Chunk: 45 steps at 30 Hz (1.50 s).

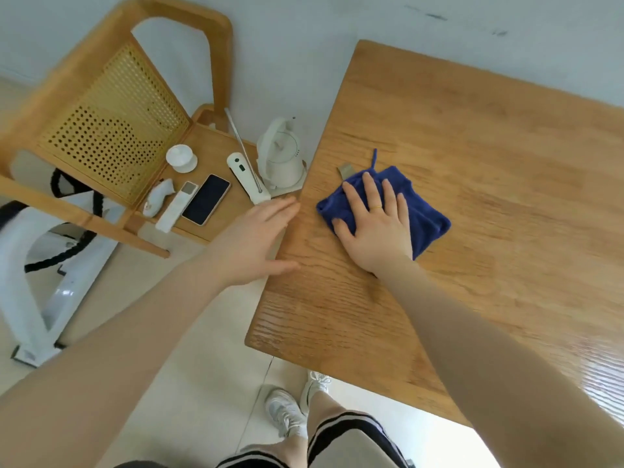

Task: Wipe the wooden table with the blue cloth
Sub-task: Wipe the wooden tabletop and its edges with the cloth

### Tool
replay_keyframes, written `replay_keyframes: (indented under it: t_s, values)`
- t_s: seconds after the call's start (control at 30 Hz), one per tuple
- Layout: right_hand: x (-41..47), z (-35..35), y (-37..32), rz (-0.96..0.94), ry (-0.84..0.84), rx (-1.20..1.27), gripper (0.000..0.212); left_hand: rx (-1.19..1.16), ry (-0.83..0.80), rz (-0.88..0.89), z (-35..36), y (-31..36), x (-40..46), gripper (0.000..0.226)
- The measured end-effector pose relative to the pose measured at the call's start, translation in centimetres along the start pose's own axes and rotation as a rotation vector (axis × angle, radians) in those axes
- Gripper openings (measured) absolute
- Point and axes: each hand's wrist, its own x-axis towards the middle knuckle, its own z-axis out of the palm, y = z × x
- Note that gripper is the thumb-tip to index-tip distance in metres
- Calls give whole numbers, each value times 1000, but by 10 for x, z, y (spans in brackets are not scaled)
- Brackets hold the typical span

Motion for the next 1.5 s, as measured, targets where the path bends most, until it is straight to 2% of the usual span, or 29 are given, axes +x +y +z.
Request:
replay_keyframes:
  t_s: [0.1, 0.23, 0.37, 0.47, 0.53, 0.63, 0.73, 0.83, 0.97, 1.03, 1.13, 1.23, 1.37, 1.5]
  values:
    - [14, 0, -24, -51, -9, -10, 62, 17, 54, -121, -11, -16, -18, 77]
    - [-59, 18, -57, -417, -50, -70, 61, -84, 46, -288, -8, -27, -34, 61]
    - [-65, 20, -60, -549, -140, -43, 60, -44, -15, -271, 0, -31, -45, 51]
    - [-28, 12, -50, -429, -70, -54, 68, -33, 15, -277, 2, -37, -50, 46]
    - [-14, 10, -51, -262, -24, -53, 59, -37, 0, -252, 3, -43, -54, 41]
    - [-32, 17, -71, -128, -6, -13, 56, -85, -9, -202, 2, -50, -57, 46]
    - [-87, 34, -104, -142, 43, -28, 56, -107, -9, -153, 3, -51, -57, 50]
    - [-130, 47, -121, -243, -18, -40, 57, -107, -56, -69, 6, -46, -60, 51]
    - [-121, 48, -107, -302, -7, -42, 56, -123, -97, 22, 6, -42, -62, 55]
    - [-107, 42, -92, -168, 49, -17, 58, -97, -98, 45, 11, -43, -62, 57]
    - [-90, 32, -64, 207, 81, 42, 57, 43, -78, 46, 18, -43, -61, 70]
    - [-103, 39, -69, 372, 144, 66, 58, 72, -142, 125, 17, -27, -56, 93]
    - [-157, 60, -111, 323, 196, 30, 58, 241, -282, 272, 24, -3, -44, 119]
    - [-154, 58, -86, 223, 174, -28, 57, 378, -259, 279, 35, 4, -30, 129]
